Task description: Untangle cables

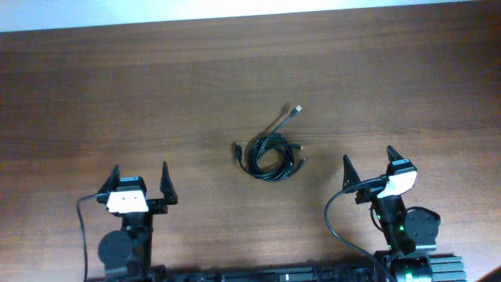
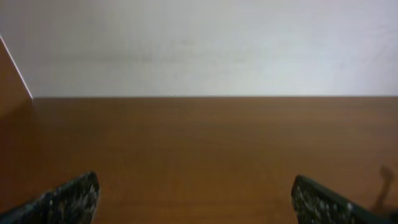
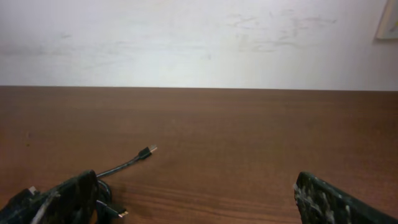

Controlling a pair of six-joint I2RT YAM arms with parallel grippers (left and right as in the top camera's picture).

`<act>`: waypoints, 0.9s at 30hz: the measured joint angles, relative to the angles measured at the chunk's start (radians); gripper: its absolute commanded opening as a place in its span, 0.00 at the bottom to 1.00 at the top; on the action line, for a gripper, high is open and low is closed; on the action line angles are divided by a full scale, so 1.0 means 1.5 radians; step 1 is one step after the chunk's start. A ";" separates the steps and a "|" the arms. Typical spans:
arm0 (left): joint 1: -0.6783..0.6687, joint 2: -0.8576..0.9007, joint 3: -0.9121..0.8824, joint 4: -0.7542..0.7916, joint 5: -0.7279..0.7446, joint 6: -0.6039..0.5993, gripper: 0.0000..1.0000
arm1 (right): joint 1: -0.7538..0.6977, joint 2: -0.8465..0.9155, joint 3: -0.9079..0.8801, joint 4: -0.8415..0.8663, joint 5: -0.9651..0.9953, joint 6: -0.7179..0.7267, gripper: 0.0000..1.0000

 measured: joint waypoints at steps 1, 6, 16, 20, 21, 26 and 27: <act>0.000 0.034 0.049 -0.017 0.002 0.000 0.99 | 0.000 0.001 0.000 0.000 0.000 0.000 0.99; -0.002 0.304 0.298 -0.152 0.008 0.000 0.99 | 0.001 0.001 0.000 0.000 0.000 0.000 0.99; -0.320 0.710 0.481 -0.148 0.109 -0.036 0.99 | 0.002 0.001 0.000 0.000 0.002 0.000 0.99; -0.345 0.834 0.483 -0.058 0.109 -0.017 0.89 | 0.002 0.000 0.000 0.000 0.002 0.000 0.98; -0.349 0.884 0.488 -0.032 0.109 0.011 0.87 | 0.002 0.001 0.000 0.000 0.002 0.000 0.99; -0.431 1.070 0.540 -0.033 0.070 0.077 0.80 | 0.002 0.001 0.000 0.000 0.002 0.000 0.99; -0.451 1.104 0.569 -0.030 0.061 0.082 0.75 | 0.002 0.001 0.000 0.000 0.002 0.000 0.99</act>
